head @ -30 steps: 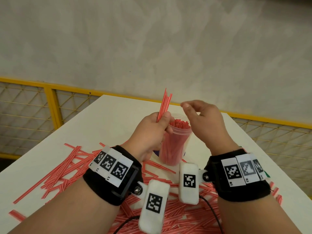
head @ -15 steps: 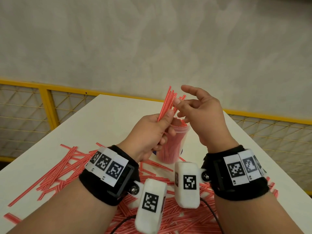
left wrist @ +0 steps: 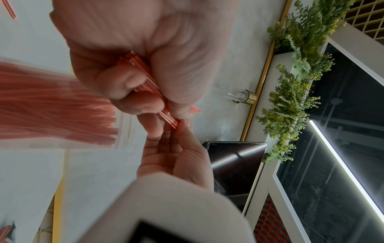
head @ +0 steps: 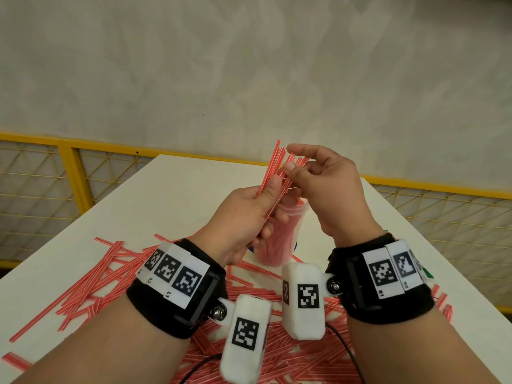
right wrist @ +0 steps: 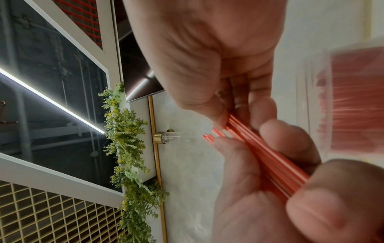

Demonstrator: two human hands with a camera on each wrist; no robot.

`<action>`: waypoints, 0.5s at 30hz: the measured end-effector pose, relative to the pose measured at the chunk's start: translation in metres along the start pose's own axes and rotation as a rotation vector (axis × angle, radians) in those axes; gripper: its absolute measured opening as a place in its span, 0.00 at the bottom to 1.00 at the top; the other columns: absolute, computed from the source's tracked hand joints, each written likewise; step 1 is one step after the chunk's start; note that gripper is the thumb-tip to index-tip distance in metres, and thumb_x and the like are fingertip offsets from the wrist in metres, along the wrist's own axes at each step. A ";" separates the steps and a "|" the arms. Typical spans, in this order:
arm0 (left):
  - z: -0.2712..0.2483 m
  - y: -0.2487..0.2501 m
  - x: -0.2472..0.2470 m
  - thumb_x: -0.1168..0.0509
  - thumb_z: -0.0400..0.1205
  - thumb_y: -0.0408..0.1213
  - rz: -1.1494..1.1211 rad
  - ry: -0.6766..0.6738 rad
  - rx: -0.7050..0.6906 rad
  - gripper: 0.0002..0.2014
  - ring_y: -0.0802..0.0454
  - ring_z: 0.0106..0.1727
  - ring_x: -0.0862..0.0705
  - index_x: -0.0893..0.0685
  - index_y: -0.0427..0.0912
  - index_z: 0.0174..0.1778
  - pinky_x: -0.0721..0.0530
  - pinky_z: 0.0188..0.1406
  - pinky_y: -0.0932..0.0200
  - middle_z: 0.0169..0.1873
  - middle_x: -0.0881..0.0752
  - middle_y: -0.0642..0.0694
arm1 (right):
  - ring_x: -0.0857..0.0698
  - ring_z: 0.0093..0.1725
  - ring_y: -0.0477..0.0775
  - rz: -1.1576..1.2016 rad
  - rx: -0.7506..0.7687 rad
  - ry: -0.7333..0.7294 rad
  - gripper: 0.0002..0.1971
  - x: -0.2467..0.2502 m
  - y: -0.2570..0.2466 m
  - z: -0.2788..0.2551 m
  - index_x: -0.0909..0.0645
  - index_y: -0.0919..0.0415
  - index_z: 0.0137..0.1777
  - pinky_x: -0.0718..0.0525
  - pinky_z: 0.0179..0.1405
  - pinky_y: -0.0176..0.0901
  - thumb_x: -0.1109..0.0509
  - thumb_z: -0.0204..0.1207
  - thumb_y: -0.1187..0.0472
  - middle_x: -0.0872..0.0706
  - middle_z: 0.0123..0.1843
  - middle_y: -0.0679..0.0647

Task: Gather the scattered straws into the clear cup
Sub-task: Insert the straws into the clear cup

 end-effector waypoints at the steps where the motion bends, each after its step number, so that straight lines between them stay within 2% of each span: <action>1: 0.000 0.000 0.000 0.41 0.81 0.62 -0.001 0.003 -0.003 0.24 0.58 0.17 0.30 0.12 0.44 0.47 0.37 0.15 0.69 0.28 0.15 0.50 | 0.16 0.27 0.53 0.010 -0.002 0.008 0.10 0.001 0.000 0.000 0.15 0.54 0.52 0.17 0.27 0.38 0.27 0.76 0.69 0.18 0.32 0.68; 2: 0.001 0.000 0.001 0.42 0.81 0.62 -0.005 0.004 -0.005 0.25 0.58 0.17 0.30 0.12 0.43 0.49 0.37 0.15 0.69 0.28 0.15 0.50 | 0.15 0.29 0.56 0.025 -0.005 0.014 0.10 0.001 0.000 0.000 0.15 0.54 0.52 0.16 0.28 0.41 0.27 0.76 0.69 0.15 0.34 0.69; 5: 0.001 0.000 0.001 0.41 0.81 0.62 -0.028 -0.001 -0.011 0.26 0.58 0.17 0.31 0.13 0.42 0.52 0.37 0.15 0.70 0.30 0.15 0.48 | 0.14 0.30 0.57 0.074 -0.009 0.017 0.10 0.002 0.000 0.001 0.15 0.55 0.53 0.14 0.29 0.44 0.28 0.77 0.70 0.11 0.36 0.62; 8: 0.001 0.001 0.002 0.41 0.82 0.62 -0.032 0.000 -0.019 0.24 0.58 0.18 0.31 0.10 0.47 0.46 0.37 0.15 0.69 0.30 0.15 0.47 | 0.12 0.32 0.55 0.096 0.016 0.051 0.10 0.005 -0.001 0.002 0.16 0.56 0.53 0.13 0.32 0.47 0.29 0.77 0.71 0.12 0.34 0.60; 11: 0.002 0.001 0.005 0.43 0.83 0.60 -0.033 0.035 -0.014 0.22 0.57 0.18 0.31 0.10 0.52 0.40 0.37 0.15 0.68 0.29 0.14 0.48 | 0.10 0.37 0.53 0.118 0.071 0.118 0.10 0.014 -0.004 0.005 0.17 0.56 0.53 0.12 0.37 0.48 0.30 0.78 0.71 0.13 0.29 0.51; 15: 0.004 -0.003 0.013 0.44 0.85 0.57 -0.049 0.126 0.029 0.20 0.57 0.17 0.34 0.17 0.45 0.47 0.39 0.14 0.69 0.27 0.15 0.51 | 0.10 0.37 0.49 0.161 0.149 0.267 0.10 0.037 -0.010 0.007 0.17 0.55 0.54 0.13 0.37 0.45 0.30 0.79 0.71 0.14 0.28 0.48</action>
Point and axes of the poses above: each hand's wrist, its own z-axis towards the middle knuckle, its own x-axis out of the back of the hand, y = z × x, the point moved 8 cm from there along z, towards the middle knuckle
